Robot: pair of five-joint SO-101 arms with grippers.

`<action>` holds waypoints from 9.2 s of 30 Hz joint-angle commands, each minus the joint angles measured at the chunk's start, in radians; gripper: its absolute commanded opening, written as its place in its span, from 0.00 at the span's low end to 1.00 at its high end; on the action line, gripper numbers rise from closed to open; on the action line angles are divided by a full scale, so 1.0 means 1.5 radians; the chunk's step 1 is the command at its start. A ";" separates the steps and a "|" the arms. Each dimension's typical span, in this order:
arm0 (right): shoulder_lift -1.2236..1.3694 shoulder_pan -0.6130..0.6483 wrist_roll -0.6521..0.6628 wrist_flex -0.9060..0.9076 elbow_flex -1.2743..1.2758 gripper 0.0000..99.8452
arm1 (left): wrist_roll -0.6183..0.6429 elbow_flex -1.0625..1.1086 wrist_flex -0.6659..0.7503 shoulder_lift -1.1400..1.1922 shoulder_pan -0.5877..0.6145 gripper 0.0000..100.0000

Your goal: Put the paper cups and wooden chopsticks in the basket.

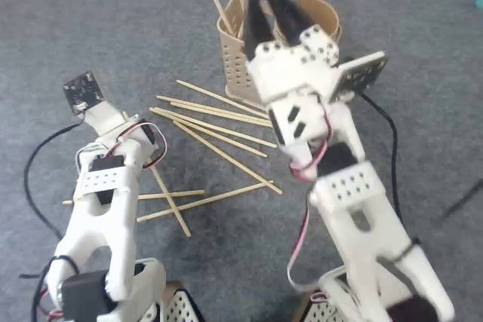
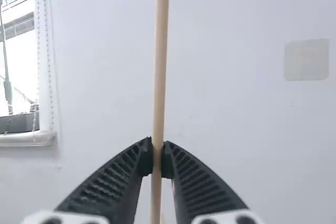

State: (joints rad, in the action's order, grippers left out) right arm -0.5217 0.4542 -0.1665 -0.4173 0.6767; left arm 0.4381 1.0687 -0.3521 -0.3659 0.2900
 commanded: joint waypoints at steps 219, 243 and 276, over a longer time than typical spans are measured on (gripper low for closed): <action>-0.680 -0.148 0.310 0.895 0.593 0.01 | -0.312 0.170 -0.096 -0.338 0.046 0.01; 0.104 0.290 0.298 0.750 0.095 0.14 | -0.008 -0.076 0.037 0.049 0.284 0.01; -0.048 0.192 0.322 1.029 -0.108 0.01 | 0.009 -0.269 -0.088 0.254 0.301 0.01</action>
State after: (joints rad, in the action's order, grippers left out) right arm -0.2900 0.8178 0.3337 1.0740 0.5416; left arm 0.4457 0.7158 -0.4826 0.0207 0.7380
